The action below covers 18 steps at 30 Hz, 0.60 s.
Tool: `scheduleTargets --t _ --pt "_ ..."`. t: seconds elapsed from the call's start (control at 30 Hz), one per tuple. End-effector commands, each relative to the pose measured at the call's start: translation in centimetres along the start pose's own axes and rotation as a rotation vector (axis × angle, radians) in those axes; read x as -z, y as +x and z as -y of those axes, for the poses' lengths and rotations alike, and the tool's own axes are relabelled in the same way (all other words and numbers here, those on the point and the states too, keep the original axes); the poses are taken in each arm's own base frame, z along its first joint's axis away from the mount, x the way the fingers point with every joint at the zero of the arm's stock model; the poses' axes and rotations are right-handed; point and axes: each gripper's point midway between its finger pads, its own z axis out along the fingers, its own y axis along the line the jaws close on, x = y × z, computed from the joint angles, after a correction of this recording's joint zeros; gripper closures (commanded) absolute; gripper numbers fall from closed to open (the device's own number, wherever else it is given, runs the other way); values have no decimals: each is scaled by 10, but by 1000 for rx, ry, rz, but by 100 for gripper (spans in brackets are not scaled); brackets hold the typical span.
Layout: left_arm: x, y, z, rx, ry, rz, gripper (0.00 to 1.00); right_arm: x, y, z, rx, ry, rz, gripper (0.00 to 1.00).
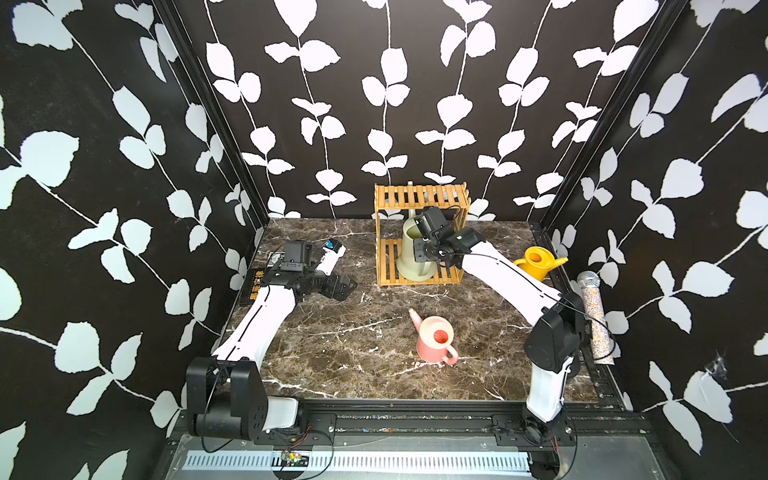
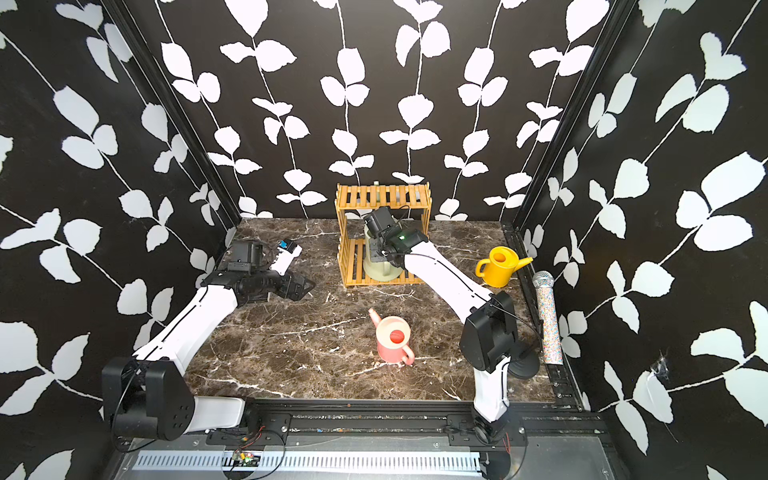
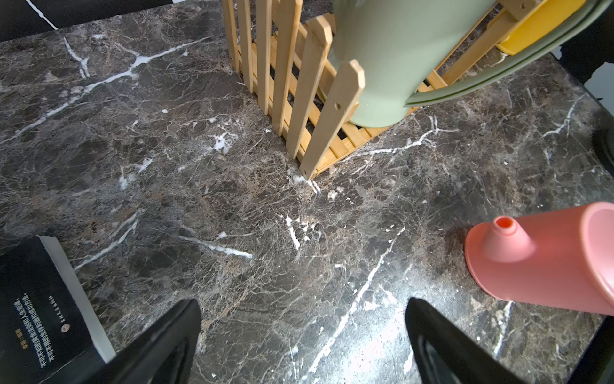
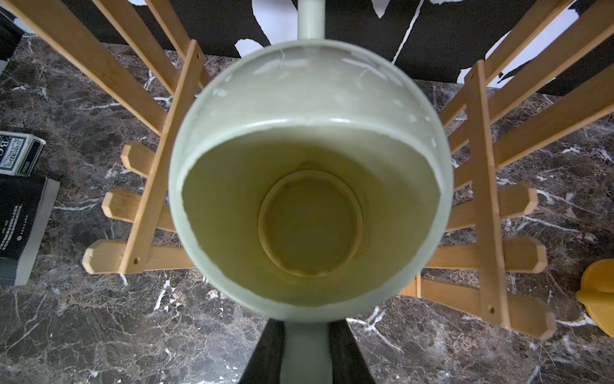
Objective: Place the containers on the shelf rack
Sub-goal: 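Place the container on the shelf.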
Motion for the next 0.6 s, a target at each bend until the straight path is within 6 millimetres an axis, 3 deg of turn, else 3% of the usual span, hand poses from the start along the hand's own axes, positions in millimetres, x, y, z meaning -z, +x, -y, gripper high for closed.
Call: scheduleTargets --t 0.0,0.57 --pt "-1 1 5 -17 18 10 2 8 -15 3 -19 15 41 100" --pt "-2 3 4 -19 17 6 1 -16 -21 1 -5 48 53 100"
